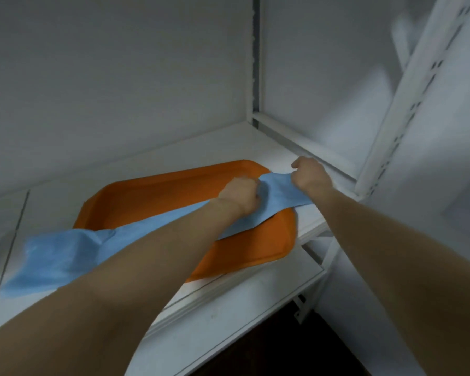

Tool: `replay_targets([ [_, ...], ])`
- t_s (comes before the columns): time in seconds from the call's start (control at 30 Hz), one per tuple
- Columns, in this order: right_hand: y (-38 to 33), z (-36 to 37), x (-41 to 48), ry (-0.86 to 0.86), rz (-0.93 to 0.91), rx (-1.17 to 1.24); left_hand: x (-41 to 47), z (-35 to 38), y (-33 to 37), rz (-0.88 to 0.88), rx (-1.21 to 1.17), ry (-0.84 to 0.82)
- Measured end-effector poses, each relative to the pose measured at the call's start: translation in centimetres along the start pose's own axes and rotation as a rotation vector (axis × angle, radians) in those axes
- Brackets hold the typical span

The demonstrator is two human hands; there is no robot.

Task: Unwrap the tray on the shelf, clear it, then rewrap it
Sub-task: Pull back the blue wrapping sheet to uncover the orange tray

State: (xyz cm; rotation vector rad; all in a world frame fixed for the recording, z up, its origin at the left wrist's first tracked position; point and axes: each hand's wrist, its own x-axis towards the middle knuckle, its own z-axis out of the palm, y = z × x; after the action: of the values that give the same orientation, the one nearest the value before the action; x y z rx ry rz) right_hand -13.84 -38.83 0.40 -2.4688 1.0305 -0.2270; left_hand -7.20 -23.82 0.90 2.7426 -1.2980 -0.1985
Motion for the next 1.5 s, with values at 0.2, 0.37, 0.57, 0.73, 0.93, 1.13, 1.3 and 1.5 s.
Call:
replay_targets([
  [0.2, 1.8, -0.2, 3.0, -0.212, -0.117, 0.039, 2.1, 0.7, 1.7, -0.126, -0.162, -0.065],
  [0.37, 1.0, -0.1, 4.5, -0.313, -0.188, -0.106, 3.0, -0.5, 1.3, -0.15, -0.229, -0.219],
  [0.57, 1.6, -0.6, 6.7, -0.246, -0.14, -0.389, 3.6, -1.3, 0.8, -0.142, -0.335, -0.312],
  [0.73, 0.9, -2.3, 6.2, -0.35, -0.088, 0.039, 3.6, -1.1, 0.9, -0.104, -0.277, -0.352],
  [0.93, 1.4, -2.8, 4.8, -0.452, 0.131, 0.628, 3.4, -1.1, 0.4, -0.078, -0.3, -0.329],
  [1.13, 1.9, -3.3, 3.6, -0.436, 0.212, 0.527, 2.9, -1.2, 1.0, -0.061, -0.426, -0.068],
  [1.3, 1.5, -4.4, 2.6, -0.359, 0.191, 0.436, 2.2, -0.6, 1.1, -0.062, -0.612, -0.236],
  [1.5, -2.4, -5.6, 1.5, -0.263, 0.034, 0.372, 1.4, -3.8, -0.4, -0.383, -1.371, -0.184],
])
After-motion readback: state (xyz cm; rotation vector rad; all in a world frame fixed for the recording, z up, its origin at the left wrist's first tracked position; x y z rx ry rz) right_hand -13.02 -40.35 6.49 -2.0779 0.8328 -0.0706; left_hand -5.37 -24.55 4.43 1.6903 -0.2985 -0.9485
